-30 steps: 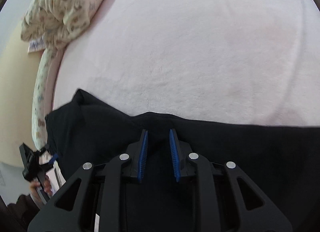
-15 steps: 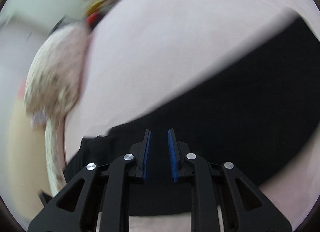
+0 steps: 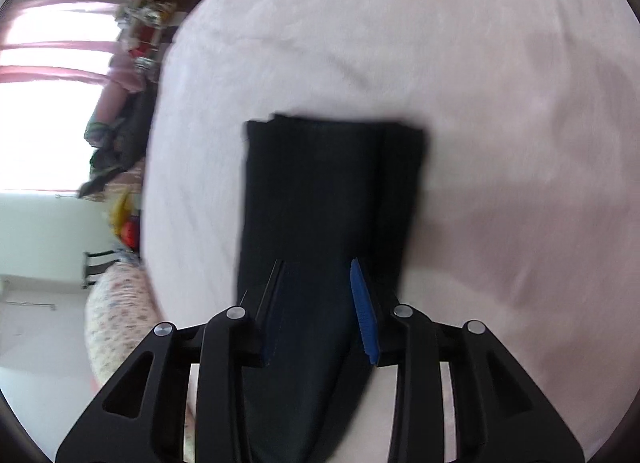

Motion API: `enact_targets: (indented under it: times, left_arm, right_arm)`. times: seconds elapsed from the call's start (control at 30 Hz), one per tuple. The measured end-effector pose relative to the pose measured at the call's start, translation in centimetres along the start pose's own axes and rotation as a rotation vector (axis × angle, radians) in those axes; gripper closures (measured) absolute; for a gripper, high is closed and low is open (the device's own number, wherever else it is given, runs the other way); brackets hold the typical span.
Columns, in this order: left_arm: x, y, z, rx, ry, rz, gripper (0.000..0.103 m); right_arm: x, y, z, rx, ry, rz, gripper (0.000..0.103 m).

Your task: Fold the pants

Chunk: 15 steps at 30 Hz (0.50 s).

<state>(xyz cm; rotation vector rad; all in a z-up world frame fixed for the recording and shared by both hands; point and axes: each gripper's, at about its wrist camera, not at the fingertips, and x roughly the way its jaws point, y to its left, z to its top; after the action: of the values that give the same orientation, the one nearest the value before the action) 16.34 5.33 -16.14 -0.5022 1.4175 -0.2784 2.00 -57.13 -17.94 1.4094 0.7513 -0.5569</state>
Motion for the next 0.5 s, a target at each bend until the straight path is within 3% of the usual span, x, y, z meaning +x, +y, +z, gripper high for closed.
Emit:
enact_targets:
  times: [0.17, 0.5]
  left_arm:
    - [0.4, -1.4, -1.2, 0.012, -0.013, 0.121, 0.002]
    - [0.7, -2.4, -1.6, 0.025, -0.048, 0.228, 0.002]
  right_arm:
    - [-1.8, -0.7, 2.1, -0.027, -0.04, -0.029, 0.068]
    - [1.1, -0.2, 4.2, -0.089, 0.075, -0.035, 0.07]
